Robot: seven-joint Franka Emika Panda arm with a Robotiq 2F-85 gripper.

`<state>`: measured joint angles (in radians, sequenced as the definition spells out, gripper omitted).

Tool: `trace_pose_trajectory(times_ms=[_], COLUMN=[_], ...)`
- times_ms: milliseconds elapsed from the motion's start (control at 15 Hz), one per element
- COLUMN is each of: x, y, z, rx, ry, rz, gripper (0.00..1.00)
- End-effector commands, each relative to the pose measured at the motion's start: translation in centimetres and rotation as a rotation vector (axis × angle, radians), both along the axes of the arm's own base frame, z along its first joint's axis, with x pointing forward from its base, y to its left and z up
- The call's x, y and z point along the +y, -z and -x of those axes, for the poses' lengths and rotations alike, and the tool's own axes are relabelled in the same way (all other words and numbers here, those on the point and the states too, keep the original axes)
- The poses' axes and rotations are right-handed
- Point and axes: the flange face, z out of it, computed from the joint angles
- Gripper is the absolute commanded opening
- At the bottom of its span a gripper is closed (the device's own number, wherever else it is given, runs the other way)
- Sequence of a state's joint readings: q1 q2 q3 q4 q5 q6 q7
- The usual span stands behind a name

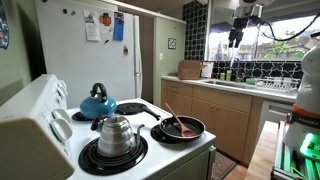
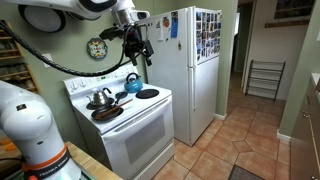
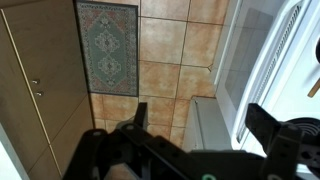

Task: Move the pan from the left plate to the right plate

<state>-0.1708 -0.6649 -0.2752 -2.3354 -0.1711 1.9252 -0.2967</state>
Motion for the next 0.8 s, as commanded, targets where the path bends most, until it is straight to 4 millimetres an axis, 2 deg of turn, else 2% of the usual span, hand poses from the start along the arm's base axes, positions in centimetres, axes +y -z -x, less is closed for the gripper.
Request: trace_pose_trajectory(times_ms=[0,267,333,467,733], x=[0.0,0.0,1.0,3.9,12.4], y=[-0.1,-0.1,0.1,0.5,1.8], z=[0.0,0.0,-1.1,-3.4,-8.0], rx=[0.001,0.001,0.009,0.028,0.041], ry=[0.0,0.0,-0.034,-0.126,-0.354], rz=[0.0,0.0,0.002,0.003,-0.025], gripper=[1.0,1.0,1.0,1.0,1.0])
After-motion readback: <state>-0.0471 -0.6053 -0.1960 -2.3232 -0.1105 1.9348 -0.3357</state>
